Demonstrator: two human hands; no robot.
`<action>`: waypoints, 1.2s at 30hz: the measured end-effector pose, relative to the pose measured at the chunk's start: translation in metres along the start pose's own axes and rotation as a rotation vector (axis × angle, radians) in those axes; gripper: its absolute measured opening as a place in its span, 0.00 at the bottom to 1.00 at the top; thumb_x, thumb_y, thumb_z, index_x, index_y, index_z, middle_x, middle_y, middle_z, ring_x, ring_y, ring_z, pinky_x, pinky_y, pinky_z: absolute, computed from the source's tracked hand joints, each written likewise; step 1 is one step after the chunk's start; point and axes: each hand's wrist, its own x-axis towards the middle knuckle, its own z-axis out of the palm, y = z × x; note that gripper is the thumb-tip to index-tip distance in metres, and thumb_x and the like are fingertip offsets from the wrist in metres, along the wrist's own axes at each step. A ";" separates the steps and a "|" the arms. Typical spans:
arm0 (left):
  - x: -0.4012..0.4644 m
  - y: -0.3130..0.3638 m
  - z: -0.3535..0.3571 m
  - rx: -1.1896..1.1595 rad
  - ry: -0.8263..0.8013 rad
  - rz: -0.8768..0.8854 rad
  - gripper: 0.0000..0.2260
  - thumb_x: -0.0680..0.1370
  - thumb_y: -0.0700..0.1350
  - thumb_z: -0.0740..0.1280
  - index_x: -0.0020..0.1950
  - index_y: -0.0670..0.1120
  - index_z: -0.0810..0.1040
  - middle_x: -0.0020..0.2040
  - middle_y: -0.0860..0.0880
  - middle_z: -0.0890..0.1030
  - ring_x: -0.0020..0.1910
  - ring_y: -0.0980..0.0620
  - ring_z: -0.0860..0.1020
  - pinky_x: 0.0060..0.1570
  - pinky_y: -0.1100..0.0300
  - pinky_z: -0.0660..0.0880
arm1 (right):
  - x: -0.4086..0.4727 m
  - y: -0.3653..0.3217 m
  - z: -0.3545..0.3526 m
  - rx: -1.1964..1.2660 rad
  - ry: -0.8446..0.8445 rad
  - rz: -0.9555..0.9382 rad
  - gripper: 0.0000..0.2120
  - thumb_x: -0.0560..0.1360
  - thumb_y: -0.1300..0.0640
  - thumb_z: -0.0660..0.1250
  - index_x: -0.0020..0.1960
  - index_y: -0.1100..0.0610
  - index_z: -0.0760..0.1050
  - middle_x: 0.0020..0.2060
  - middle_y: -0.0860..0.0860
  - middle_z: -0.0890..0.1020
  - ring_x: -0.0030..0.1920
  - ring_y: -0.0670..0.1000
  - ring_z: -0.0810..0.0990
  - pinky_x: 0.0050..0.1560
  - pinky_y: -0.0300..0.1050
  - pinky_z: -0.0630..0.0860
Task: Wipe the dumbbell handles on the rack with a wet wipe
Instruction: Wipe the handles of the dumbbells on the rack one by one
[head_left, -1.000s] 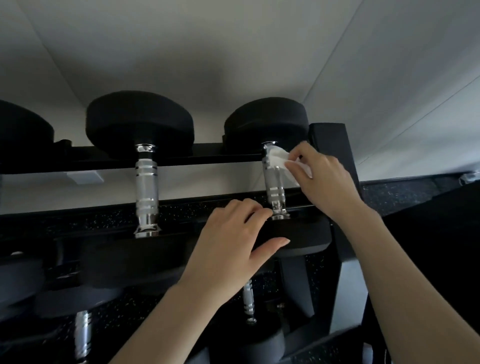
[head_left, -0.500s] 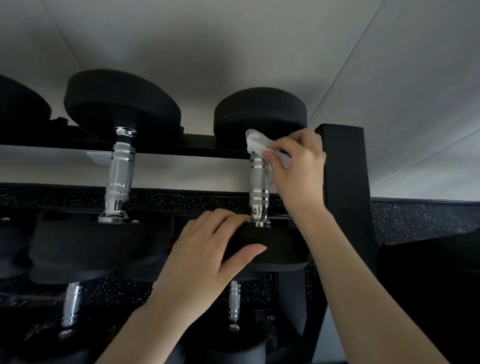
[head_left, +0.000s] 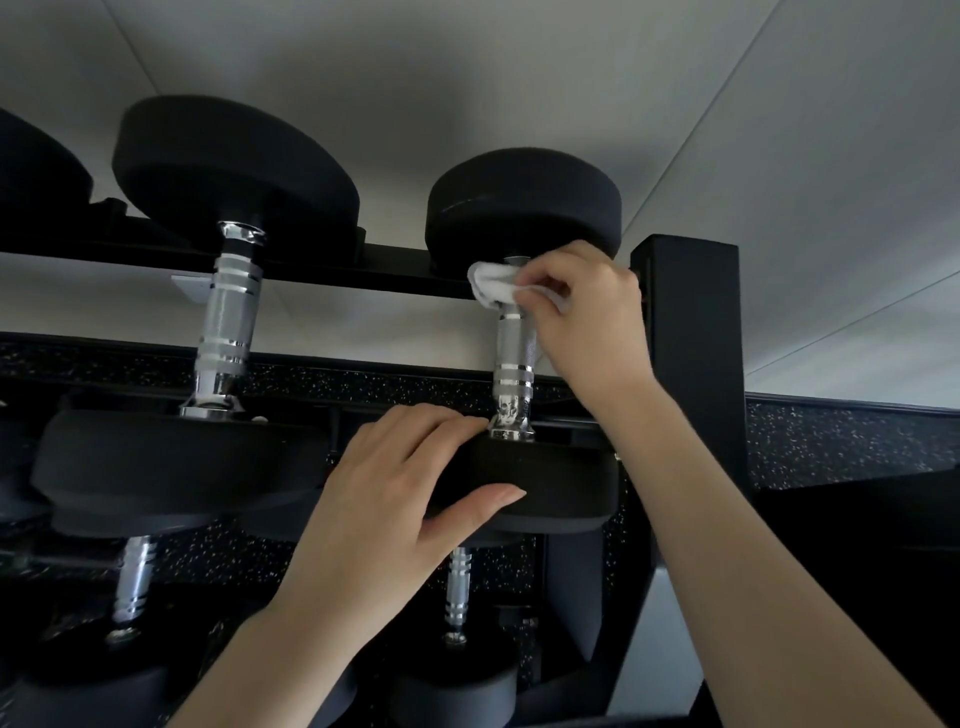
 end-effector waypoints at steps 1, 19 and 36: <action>0.000 0.000 0.000 -0.005 0.002 -0.001 0.26 0.78 0.65 0.55 0.61 0.47 0.78 0.55 0.56 0.76 0.54 0.58 0.73 0.56 0.59 0.69 | -0.001 0.000 -0.005 -0.002 -0.059 -0.003 0.03 0.70 0.64 0.71 0.44 0.59 0.82 0.44 0.51 0.80 0.41 0.43 0.74 0.42 0.25 0.68; -0.004 0.000 -0.003 -0.004 0.007 -0.011 0.26 0.78 0.65 0.57 0.61 0.47 0.78 0.56 0.55 0.76 0.56 0.58 0.72 0.58 0.63 0.67 | -0.037 -0.004 -0.047 -0.022 -0.721 0.091 0.04 0.69 0.58 0.74 0.41 0.49 0.84 0.39 0.45 0.83 0.39 0.42 0.79 0.43 0.36 0.77; -0.005 -0.002 0.000 -0.057 0.002 -0.019 0.25 0.78 0.65 0.57 0.61 0.48 0.77 0.56 0.57 0.75 0.57 0.58 0.73 0.58 0.60 0.68 | -0.043 0.008 -0.036 0.178 -0.614 0.147 0.09 0.70 0.62 0.73 0.40 0.48 0.81 0.37 0.47 0.82 0.38 0.45 0.78 0.39 0.36 0.76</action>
